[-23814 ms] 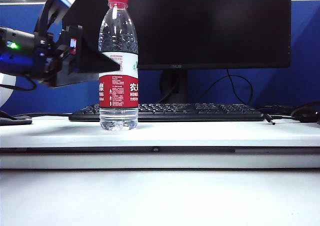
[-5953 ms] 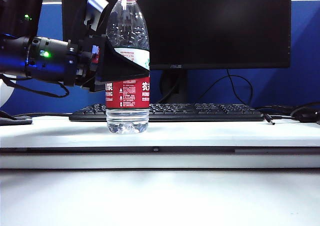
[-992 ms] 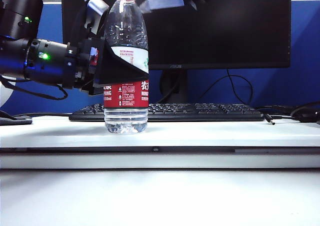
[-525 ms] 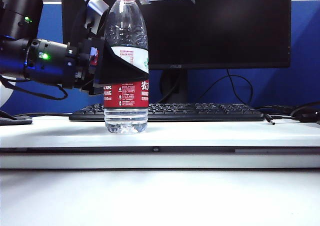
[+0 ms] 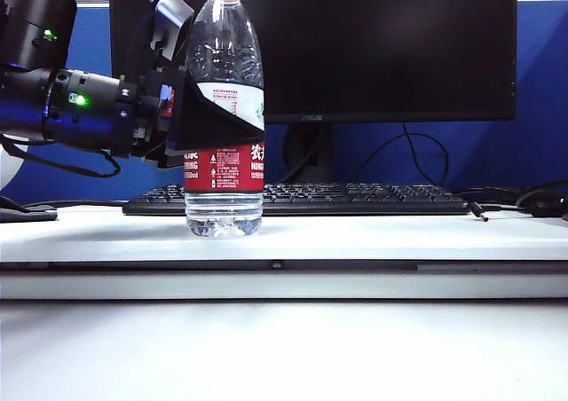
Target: Unscrew the cap from the plastic bottle on the table.
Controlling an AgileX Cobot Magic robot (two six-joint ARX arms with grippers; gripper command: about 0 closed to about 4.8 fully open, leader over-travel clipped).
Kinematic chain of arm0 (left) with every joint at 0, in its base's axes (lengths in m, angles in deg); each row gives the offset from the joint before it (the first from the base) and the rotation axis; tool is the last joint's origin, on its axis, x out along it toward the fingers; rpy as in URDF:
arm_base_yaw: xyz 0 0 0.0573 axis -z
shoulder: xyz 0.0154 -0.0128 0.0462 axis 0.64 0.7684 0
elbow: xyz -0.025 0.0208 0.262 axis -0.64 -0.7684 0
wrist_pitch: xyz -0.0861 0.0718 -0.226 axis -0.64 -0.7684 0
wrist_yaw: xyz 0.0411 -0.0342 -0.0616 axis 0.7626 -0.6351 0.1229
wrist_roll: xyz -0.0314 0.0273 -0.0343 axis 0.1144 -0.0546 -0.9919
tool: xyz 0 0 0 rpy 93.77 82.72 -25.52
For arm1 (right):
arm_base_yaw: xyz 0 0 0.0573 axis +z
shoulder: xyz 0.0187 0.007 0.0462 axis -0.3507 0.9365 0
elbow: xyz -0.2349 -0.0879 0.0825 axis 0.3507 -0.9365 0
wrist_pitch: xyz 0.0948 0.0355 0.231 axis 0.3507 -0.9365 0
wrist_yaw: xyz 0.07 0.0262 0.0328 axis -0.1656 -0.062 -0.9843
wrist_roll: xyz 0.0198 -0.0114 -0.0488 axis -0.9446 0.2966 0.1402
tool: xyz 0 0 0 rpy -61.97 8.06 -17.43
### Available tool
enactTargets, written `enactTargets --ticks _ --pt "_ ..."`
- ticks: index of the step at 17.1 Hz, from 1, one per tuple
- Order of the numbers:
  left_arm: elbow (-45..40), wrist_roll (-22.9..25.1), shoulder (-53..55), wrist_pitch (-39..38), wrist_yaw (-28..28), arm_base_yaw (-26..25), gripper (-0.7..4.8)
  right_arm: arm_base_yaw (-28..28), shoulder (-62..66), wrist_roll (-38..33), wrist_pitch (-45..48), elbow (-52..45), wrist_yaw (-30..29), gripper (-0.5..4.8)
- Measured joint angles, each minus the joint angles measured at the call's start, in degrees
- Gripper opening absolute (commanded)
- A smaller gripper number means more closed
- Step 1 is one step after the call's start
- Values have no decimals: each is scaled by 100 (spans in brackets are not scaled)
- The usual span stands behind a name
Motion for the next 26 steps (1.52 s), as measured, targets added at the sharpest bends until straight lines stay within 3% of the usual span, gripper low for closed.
enactTargets --ticks 13,14,19,22,26 --pt "0 20 0 0 0 0 316 4 81 -170 55 0 -350 249" --pt "0 17 0 0 -2 0 316 22 114 -173 59 0 -365 196" --pt "-4 59 0 -20 -37 0 316 131 142 -184 229 2 -197 195" --pt "-4 55 0 -22 -35 0 316 131 140 -188 278 4 -192 145" --pt "-4 39 0 -22 -33 0 316 129 142 -188 293 2 -173 143"
